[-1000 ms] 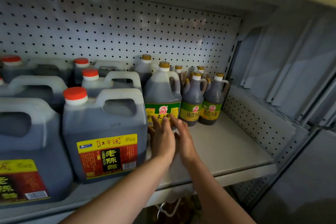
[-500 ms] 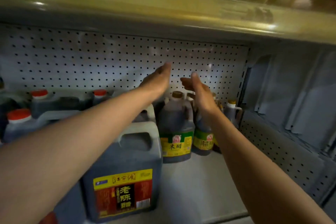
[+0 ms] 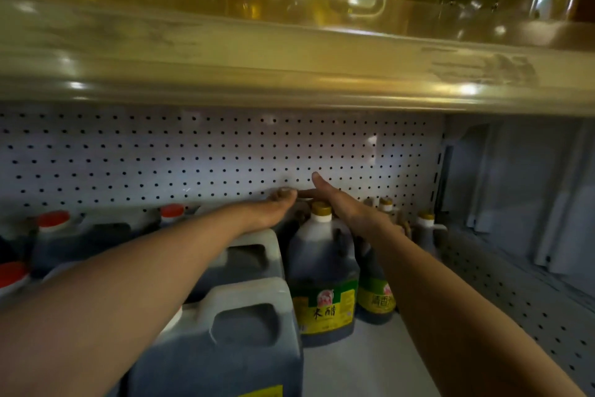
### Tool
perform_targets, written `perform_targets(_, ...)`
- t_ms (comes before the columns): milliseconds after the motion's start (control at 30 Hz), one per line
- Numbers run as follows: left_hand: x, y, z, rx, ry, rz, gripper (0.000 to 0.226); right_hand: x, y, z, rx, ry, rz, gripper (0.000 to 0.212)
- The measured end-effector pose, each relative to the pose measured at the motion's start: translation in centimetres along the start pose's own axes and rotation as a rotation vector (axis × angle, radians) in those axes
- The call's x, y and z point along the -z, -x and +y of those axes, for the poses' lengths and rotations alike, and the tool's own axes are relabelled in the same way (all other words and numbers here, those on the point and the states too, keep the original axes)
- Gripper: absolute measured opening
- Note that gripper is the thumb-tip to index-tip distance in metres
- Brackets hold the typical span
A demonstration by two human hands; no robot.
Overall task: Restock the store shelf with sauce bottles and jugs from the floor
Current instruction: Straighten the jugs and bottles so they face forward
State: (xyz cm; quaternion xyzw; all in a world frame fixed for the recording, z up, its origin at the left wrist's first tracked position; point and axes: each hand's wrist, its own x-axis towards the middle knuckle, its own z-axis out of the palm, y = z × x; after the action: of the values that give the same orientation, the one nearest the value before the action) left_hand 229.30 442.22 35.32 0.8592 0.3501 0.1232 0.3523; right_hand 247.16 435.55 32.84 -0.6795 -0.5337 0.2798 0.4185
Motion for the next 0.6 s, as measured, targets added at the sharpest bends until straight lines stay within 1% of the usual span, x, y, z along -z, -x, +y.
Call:
perform_targets(133, -0.1, -0.1, 0.1, -0.001, 0.009, 0.029, 0.06, 0.0, -0.3, -0.3, 0.011, -0.032, -0.016, 0.064)
perform_targets(233, -0.3, -0.1, -0.1, 0.016, -0.043, 0.017, 0.068, 0.1, -0.7, -0.6, -0.002, -0.074, -0.019, 0.06)
perform_targets(333, -0.1, -0.2, -0.1, 0.033, -0.044, 0.033, 0.069, 0.1, -1.1, -0.7, -0.014, -0.105, -0.037, 0.068)
perform_targets(467, 0.0, -0.3, -0.1, 0.054, 0.068, 0.005, 0.069, 0.1, -1.7, -1.0, -0.023, -0.095, -0.052, 0.075)
perform_targets(533, 0.0, -0.4, -0.1, 0.094, 0.054, -0.015, 0.074, 0.3, -1.8, -1.0, -0.032, -0.091, -0.052, 0.077)
perform_targets(600, 0.0, -0.6, -0.2, 0.13, 0.052, -0.068, 0.083, 0.5, -2.0, -1.0, -0.044, -0.1, -0.039, 0.079)
